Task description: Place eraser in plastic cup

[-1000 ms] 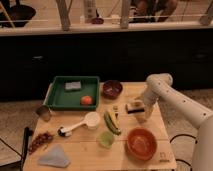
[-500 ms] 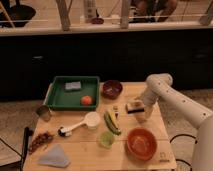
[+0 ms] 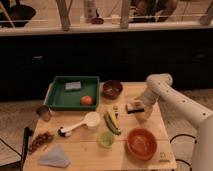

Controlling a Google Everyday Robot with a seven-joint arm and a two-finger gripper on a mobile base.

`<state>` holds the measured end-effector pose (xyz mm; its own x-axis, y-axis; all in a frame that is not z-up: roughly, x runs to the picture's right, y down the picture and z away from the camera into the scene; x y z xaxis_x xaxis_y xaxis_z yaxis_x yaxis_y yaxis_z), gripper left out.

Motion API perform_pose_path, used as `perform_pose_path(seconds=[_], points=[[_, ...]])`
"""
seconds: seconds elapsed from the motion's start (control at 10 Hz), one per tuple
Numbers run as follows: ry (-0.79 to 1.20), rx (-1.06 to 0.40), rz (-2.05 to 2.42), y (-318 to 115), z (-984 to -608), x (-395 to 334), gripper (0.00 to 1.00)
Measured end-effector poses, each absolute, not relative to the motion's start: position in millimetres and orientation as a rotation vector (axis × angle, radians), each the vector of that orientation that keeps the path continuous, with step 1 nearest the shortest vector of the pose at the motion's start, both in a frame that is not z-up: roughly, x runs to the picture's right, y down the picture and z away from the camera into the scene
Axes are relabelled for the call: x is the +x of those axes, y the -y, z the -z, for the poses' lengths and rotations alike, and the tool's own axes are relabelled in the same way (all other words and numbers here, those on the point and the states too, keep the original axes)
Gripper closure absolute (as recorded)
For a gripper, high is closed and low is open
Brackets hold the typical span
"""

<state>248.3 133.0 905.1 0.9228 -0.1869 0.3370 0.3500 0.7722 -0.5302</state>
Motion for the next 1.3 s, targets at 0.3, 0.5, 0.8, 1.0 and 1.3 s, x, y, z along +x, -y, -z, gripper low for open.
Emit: perform_pose_path(seconds=[0.3,0.5,0.8,1.0,1.3], points=[[0.267,-0.632,0.297,-132.7,-908.2,244.0,0.27],[0.259,-0.635,0.292,-133.7,-911.0,244.6,0.50],[0.254,-0.645,0.293,-133.6,-916.0,241.9,0.78],[0.246,-0.656,0.292,-133.7,-918.2,241.3,0.96],[0.243,-0.666,0.283,-133.9,-919.4,241.7,1.00]])
